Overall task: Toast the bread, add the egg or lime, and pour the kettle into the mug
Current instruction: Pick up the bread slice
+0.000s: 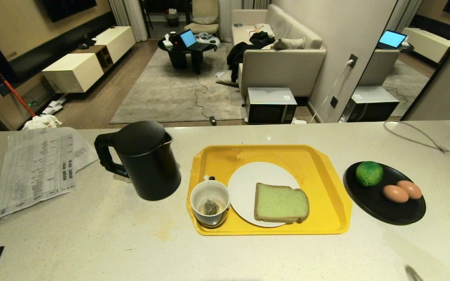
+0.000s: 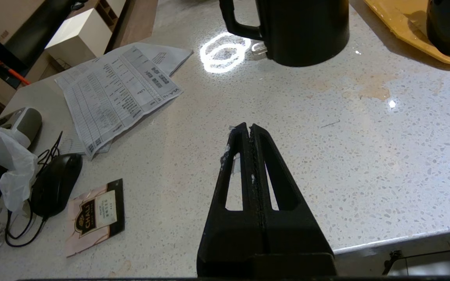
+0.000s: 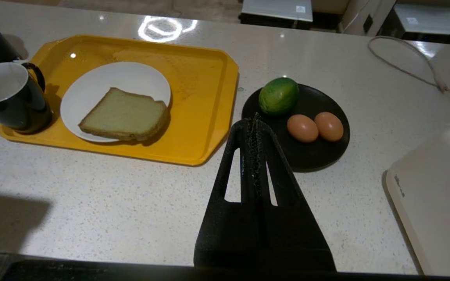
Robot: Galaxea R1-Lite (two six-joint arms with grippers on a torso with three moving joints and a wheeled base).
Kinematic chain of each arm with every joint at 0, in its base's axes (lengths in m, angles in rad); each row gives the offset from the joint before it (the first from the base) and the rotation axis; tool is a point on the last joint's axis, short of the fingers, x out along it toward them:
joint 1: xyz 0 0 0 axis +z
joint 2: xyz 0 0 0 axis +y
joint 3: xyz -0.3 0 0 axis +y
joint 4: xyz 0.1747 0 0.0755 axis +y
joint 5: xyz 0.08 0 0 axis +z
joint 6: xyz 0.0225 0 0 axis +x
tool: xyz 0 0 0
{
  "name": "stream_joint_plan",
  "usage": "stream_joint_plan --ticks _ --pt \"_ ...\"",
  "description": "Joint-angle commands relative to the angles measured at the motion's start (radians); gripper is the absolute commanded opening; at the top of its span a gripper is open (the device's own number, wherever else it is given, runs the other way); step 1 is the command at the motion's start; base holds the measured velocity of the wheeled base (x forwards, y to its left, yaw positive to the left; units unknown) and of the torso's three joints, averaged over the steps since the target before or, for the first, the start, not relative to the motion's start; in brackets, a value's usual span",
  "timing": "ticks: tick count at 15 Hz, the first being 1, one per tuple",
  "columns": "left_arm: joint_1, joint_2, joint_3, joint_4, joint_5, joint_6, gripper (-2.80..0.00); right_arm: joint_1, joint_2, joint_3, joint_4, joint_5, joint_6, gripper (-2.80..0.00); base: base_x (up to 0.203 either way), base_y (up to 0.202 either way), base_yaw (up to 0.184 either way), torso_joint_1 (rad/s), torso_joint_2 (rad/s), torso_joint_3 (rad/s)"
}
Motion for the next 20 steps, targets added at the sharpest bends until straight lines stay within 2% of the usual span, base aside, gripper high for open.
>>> stream_joint_plan --ticks 1,4,7,9,11,12,13,15,18,20 --pt "0.0 -0.001 0.0 0.0 0.0 0.001 -2.8 0.019 0.302 -0.169 0.058 0.03 -0.001 -2.8 0.0 0.0 0.0 0.0 0.0 0.0" --pt "0.0 -0.001 0.0 -0.002 0.0 0.001 -2.8 0.056 0.535 -0.386 0.236 0.11 -0.001 -2.8 0.0 0.0 0.0 0.0 0.0 0.0" --pt "0.0 -0.001 0.0 0.0 0.0 0.001 -2.8 0.068 0.721 -0.569 0.515 0.217 -0.023 -2.8 0.0 0.0 0.0 0.0 0.0 0.0" --pt "0.0 -0.001 0.0 0.0 0.0 0.001 -2.8 0.071 0.826 -0.622 0.592 0.263 -0.031 -2.8 0.0 0.0 0.0 0.0 0.0 0.0" --pt "0.0 -0.001 0.0 0.0 0.0 0.001 -2.8 0.072 0.91 -0.641 0.609 0.275 -0.028 -2.8 0.0 0.0 0.0 0.0 0.0 0.0" --pt "0.0 -0.001 0.0 0.0 0.0 0.001 -2.8 0.073 0.947 -0.651 0.613 0.277 -0.026 -2.6 0.0 0.0 0.0 0.0 0.0 0.0" --pt "0.0 -0.001 0.0 0.0 0.0 0.001 -2.8 0.073 0.976 -0.665 0.615 0.278 -0.022 0.0 0.0 0.0 0.0 0.0 0.0 0.0" --pt "0.0 -0.001 0.0 0.0 0.0 0.001 -2.8 0.073 1.03 -0.698 0.616 0.287 -0.009 0.0 0.0 0.0 0.0 0.0 0.0 0.0" --pt "0.0 -0.001 0.0 0.0 0.0 0.001 -2.8 0.076 1.123 -0.743 0.614 0.359 0.048 0.0 0.0 0.0 0.0 0.0 0.0 0.0" --pt "0.0 -0.001 0.0 -0.001 0.0 0.001 -2.8 0.091 1.179 -0.75 0.614 0.374 0.073 0.0 0.0 0.0 0.0 0.0 0.0 0.0"
